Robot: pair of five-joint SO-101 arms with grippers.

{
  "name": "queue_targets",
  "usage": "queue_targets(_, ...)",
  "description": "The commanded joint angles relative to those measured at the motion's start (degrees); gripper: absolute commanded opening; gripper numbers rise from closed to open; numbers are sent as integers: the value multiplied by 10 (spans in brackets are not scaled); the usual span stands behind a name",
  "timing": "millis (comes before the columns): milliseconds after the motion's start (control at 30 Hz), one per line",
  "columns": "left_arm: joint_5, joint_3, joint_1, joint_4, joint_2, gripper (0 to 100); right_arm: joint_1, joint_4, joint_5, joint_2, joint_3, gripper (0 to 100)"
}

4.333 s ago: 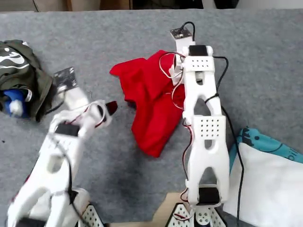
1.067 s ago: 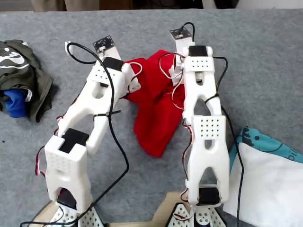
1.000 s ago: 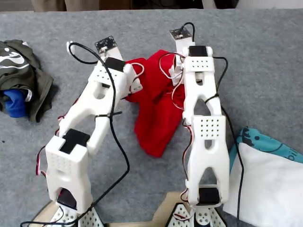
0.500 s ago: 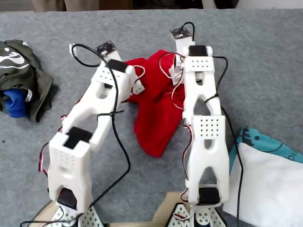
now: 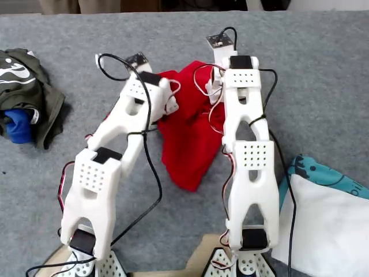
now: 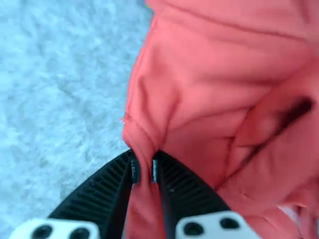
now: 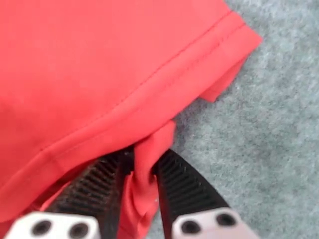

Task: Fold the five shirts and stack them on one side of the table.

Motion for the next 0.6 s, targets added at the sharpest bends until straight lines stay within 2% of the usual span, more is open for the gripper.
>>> queue_targets(0, -30, -146, -30, 78, -7, 19, 7, -11, 1, -2, -29, 8)
queue_targets(133, -78, -275, -61, 176, -10, 19, 7, 3, 1, -7, -31, 12)
queue_targets(233, -133, -386, -92, 255, -10, 19, 7, 58, 0, -25, -70, 85)
queue_targets(300, -164, -433, -126, 255, -15, 19, 0, 98, 0, -29, -98, 184)
queue_targets(433, -180, -472, -194, 254, -82, 19, -12, 156, 5, -30, -164, 364)
queue_targets(567, -222, -477, -248, 254, -160, 19, 6, 156, 4, -51, -161, 426)
